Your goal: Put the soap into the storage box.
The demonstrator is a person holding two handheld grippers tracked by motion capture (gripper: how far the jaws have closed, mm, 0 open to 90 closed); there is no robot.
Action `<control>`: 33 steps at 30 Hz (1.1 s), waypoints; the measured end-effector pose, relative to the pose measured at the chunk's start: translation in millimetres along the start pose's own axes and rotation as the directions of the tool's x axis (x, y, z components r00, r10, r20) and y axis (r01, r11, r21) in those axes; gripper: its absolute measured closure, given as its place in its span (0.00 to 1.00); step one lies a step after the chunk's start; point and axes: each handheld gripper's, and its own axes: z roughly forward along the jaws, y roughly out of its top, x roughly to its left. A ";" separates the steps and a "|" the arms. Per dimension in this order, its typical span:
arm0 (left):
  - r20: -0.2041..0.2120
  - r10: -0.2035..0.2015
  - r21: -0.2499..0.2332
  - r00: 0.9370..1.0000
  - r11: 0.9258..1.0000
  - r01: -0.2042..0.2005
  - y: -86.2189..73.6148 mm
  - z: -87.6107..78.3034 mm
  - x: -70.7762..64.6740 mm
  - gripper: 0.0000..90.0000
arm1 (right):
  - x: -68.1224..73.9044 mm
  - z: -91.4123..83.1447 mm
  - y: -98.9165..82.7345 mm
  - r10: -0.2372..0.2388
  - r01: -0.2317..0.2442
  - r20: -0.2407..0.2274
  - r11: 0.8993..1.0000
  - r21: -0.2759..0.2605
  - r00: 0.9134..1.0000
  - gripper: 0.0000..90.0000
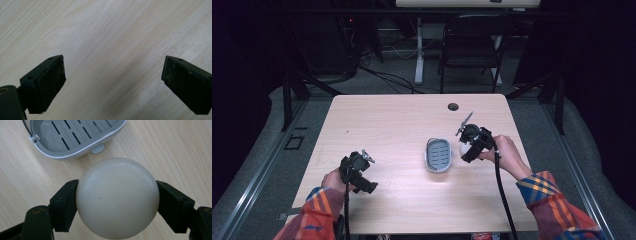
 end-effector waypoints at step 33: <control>0.004 0.001 -0.002 1.000 1.000 -0.001 -1.8 -0.1 0.0 0.06 | 12.1 3.4 44.8 -0.063 0.062 -0.027 0.998 -0.025 0.998 0.26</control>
